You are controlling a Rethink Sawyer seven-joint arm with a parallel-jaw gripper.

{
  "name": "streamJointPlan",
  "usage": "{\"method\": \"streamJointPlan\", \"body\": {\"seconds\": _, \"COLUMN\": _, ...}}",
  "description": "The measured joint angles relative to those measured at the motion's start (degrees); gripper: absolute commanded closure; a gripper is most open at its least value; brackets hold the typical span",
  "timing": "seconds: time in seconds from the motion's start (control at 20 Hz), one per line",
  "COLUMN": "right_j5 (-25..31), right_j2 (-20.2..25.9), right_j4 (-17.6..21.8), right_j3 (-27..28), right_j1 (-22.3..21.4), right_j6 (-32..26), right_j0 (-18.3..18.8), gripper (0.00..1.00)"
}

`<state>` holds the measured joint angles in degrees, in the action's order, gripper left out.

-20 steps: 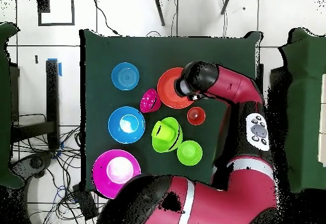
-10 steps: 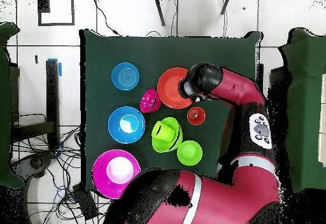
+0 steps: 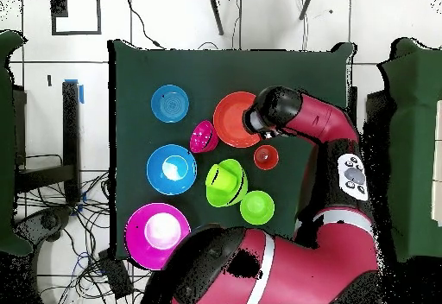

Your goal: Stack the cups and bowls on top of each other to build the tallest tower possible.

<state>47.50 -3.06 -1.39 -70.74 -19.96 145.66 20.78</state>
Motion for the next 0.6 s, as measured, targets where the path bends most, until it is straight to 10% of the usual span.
{"method": "streamJointPlan", "body": {"seconds": 0.6, "right_j5": 0.01, "right_j2": -0.13, "right_j4": 0.0, "right_j3": 0.56, "right_j1": 0.47, "right_j6": 0.0, "right_j0": -0.2, "gripper": 0.0}}
